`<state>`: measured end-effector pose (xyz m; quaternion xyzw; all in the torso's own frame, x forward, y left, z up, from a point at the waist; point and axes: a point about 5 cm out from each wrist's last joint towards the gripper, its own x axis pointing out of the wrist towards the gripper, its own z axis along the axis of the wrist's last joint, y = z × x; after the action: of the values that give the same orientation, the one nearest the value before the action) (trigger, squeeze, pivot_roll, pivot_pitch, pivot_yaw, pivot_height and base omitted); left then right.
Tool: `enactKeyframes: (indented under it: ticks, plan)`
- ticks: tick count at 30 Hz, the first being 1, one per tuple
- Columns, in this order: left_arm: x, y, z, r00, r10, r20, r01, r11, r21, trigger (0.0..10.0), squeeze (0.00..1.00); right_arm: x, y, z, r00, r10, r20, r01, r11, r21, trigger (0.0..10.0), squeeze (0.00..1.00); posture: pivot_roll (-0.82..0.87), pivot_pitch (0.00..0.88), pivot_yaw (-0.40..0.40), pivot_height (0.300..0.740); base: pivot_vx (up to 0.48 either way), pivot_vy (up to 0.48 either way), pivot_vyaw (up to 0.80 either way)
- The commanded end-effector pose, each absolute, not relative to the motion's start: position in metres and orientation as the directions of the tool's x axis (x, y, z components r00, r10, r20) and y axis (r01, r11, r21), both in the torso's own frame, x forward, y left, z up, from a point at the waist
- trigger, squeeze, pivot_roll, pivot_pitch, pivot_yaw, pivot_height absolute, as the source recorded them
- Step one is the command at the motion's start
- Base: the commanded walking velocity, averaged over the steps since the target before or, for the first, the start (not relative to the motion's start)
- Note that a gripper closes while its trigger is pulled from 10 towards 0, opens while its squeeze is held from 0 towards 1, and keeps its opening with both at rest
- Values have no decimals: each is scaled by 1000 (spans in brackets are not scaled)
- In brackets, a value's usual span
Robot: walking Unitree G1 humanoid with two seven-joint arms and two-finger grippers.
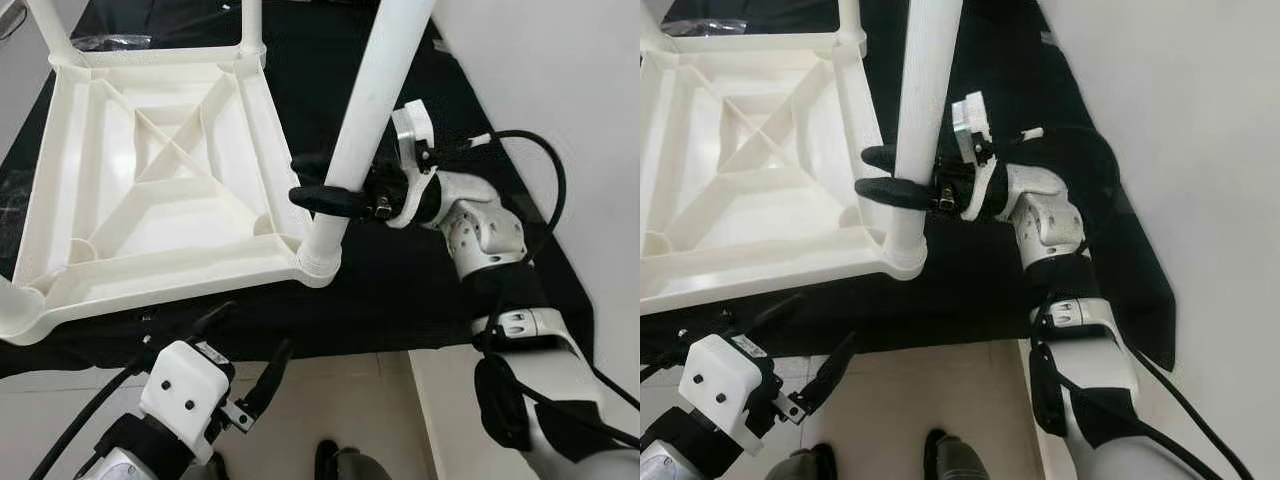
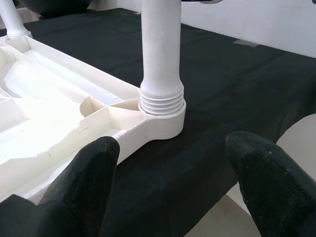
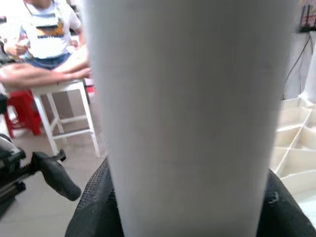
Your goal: Building children table
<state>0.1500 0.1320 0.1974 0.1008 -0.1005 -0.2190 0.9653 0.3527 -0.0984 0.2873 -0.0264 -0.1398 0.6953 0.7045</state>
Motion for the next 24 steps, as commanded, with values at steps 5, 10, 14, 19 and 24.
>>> enactKeyframes:
  ticks: [5, 10, 14, 19, 24]
  plan:
    - [149, 129, 196, 883, -449, 139, 411, 881, 232, 10000, 0, 352, -97, 266, 300, 934, 195, -925, 335, -177, 0, 0, 64, 279, -148, 740, 0, 0, 0]
    - [155, 133, 195, 881, -451, 143, 412, 880, 236, 10000, 0, 319, -92, 221, 915, 360, 180, -340, 931, -133, 0, 0, 37, 265, -125, 740, 0, 0, 0]
    - [159, 134, 194, 880, -453, 142, 414, 879, 238, 10000, 0, 302, -74, 208, 915, 379, 140, -364, 924, -119, 0, 0, 28, 257, -117, 740, 0, 0, 0]
    - [164, 134, 191, 881, -450, 143, 410, 880, 241, 10000, 0, 318, -71, 212, 912, 379, 156, -363, 924, -118, 0, 0, 27, 229, -117, 740, 0, 0, 0]
    - [164, 135, 191, 885, -443, 146, 401, 883, 245, 10000, 0, 321, -72, 222, 877, 437, 198, -422, 899, -115, 10000, 745, 21, 225, -116, 740, 0, 0, 0]
